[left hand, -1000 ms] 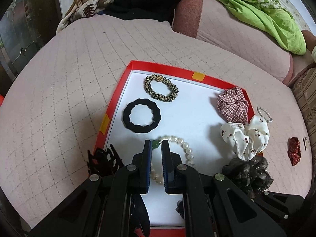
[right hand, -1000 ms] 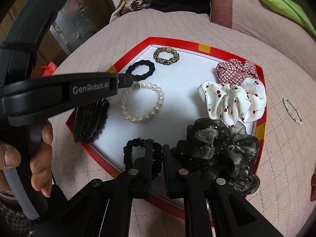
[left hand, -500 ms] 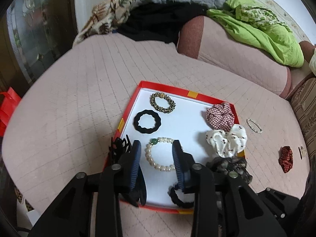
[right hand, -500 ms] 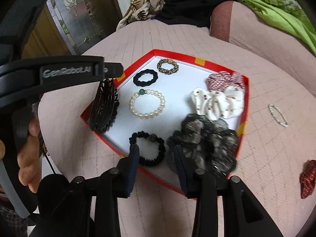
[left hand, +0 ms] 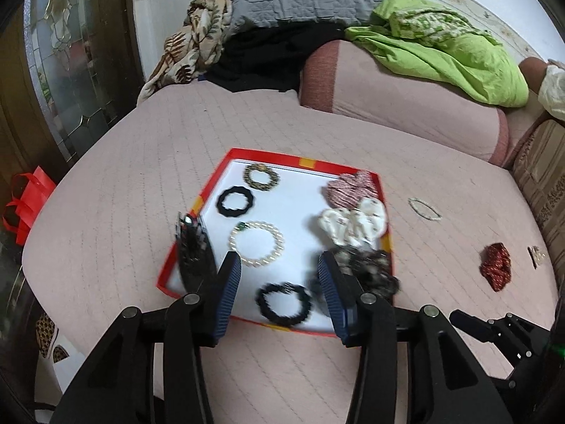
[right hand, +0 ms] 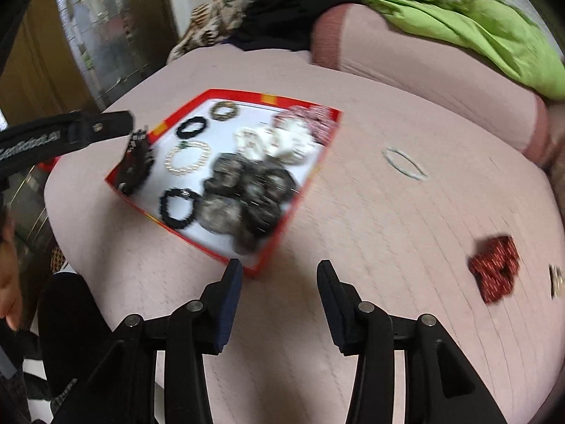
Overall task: Organize jewelry
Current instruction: 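Move both tools back toward the red scrunchie and light-blue bracelet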
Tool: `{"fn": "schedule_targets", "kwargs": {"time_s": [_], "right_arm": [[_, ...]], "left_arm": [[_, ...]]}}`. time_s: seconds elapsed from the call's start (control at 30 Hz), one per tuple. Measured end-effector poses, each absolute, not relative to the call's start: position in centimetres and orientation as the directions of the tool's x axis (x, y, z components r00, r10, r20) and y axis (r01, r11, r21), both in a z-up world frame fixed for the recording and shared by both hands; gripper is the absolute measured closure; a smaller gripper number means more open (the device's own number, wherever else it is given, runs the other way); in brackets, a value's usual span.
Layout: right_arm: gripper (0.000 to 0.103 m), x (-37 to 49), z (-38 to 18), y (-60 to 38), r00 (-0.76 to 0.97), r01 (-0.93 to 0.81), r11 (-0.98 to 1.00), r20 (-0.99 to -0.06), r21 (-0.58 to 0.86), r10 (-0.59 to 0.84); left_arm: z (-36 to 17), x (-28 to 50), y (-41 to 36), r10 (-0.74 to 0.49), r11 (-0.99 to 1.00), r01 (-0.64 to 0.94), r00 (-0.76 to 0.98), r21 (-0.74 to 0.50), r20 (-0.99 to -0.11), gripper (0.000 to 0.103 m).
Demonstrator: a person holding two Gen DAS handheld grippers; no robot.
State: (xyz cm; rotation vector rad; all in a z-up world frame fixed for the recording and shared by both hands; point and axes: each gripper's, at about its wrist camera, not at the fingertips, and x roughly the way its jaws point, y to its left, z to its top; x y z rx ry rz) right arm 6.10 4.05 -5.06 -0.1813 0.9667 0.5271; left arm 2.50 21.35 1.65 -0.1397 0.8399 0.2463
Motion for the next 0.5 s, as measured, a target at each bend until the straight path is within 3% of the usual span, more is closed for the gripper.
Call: {"fn": "schedule_targets", "kwargs": {"time_s": [0.5], "right_arm": [[0.047,5.9,-5.1,-4.5,0.515,-0.283,0.948,-0.81,0.147,0.279]], "left_arm": [[2.0,0.2,13.1,0.153,0.984,-0.166,0.642,0.059,-0.752,0.054]]}}
